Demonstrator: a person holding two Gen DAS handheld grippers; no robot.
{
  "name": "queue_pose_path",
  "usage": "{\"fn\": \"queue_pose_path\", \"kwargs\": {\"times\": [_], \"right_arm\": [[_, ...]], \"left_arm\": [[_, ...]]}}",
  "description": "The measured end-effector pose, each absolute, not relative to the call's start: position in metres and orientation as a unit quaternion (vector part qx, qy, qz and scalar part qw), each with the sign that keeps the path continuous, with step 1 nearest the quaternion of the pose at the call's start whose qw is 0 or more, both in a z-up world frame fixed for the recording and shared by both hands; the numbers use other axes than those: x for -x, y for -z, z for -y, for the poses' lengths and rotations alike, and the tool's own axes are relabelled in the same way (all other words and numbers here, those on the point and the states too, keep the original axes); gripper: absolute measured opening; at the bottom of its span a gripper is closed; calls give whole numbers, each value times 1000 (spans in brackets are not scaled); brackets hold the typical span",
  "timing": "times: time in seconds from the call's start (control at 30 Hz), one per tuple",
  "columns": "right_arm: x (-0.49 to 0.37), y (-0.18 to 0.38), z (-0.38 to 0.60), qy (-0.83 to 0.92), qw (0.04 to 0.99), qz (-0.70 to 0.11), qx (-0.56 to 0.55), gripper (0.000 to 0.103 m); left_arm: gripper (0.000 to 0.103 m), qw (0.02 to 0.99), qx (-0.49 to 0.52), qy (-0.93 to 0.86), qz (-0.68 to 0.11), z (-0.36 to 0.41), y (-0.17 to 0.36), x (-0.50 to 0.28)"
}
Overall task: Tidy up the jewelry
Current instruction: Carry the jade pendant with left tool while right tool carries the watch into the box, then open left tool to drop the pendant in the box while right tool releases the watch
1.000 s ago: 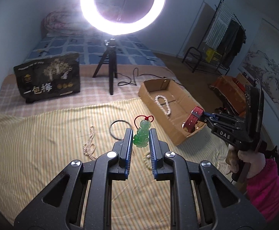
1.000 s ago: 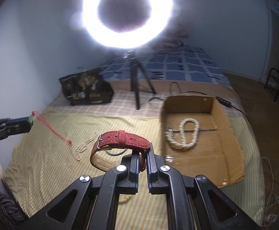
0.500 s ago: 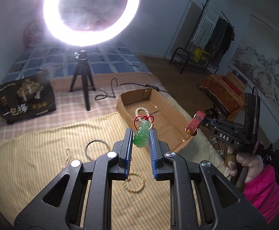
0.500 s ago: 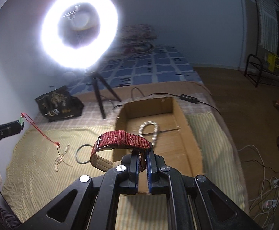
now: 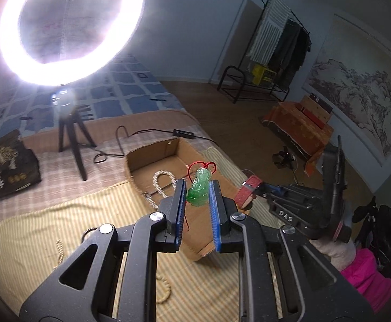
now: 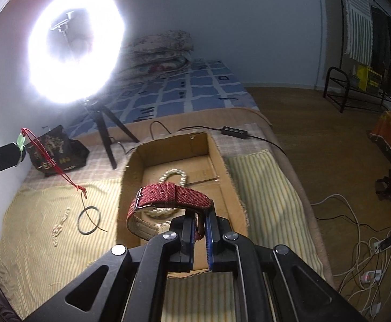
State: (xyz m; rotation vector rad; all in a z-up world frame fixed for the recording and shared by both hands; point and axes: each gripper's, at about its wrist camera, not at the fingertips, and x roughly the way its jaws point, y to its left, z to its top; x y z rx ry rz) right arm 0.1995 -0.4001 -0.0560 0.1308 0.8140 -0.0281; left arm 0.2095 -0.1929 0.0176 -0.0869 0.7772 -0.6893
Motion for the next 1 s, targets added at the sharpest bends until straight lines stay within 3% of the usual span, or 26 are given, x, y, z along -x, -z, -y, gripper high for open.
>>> {"fn": "queue_pose_path", "kwargs": {"times": [1.0], "right_arm": [[-239,97,414,29,898,-433,-69,4]], "left_arm": [[15,837,-2,311,-450,253,87,-212]]}}
